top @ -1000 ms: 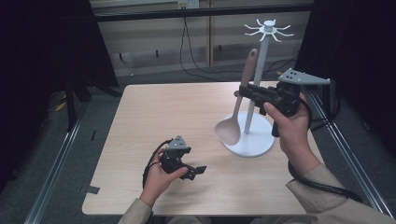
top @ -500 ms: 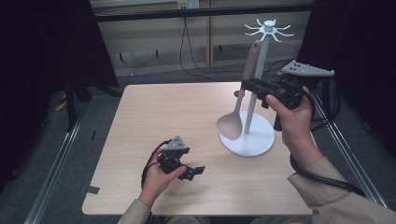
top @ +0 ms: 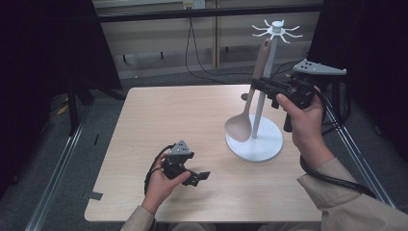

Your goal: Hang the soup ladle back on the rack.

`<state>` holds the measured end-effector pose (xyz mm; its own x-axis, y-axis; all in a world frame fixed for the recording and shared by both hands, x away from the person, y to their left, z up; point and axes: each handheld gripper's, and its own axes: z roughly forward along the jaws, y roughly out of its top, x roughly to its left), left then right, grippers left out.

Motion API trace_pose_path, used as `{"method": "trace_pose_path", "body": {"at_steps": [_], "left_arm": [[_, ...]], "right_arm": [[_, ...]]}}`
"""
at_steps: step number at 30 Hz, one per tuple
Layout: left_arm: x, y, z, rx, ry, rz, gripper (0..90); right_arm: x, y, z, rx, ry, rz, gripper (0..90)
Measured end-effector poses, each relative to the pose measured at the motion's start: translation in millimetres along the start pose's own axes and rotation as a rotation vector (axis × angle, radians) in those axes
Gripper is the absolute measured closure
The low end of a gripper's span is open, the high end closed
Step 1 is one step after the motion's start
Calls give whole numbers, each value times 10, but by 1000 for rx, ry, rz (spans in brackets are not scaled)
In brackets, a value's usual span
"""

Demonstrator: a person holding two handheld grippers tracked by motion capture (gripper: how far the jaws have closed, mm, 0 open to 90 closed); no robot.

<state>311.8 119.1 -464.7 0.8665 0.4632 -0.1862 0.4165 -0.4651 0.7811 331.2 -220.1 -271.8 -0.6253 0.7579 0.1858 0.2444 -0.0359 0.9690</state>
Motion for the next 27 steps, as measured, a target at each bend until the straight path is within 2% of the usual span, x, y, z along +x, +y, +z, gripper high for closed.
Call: {"method": "trace_pose_path", "body": {"at_steps": [7, 27], "left_arm": [[2, -5, 1, 0, -3, -3, 22], [5, -13, 4, 4, -10, 4, 22]], "right_arm": [[-33, 8, 24, 6, 8, 4, 780], [-146, 20, 42, 3, -17, 18, 780]]}}
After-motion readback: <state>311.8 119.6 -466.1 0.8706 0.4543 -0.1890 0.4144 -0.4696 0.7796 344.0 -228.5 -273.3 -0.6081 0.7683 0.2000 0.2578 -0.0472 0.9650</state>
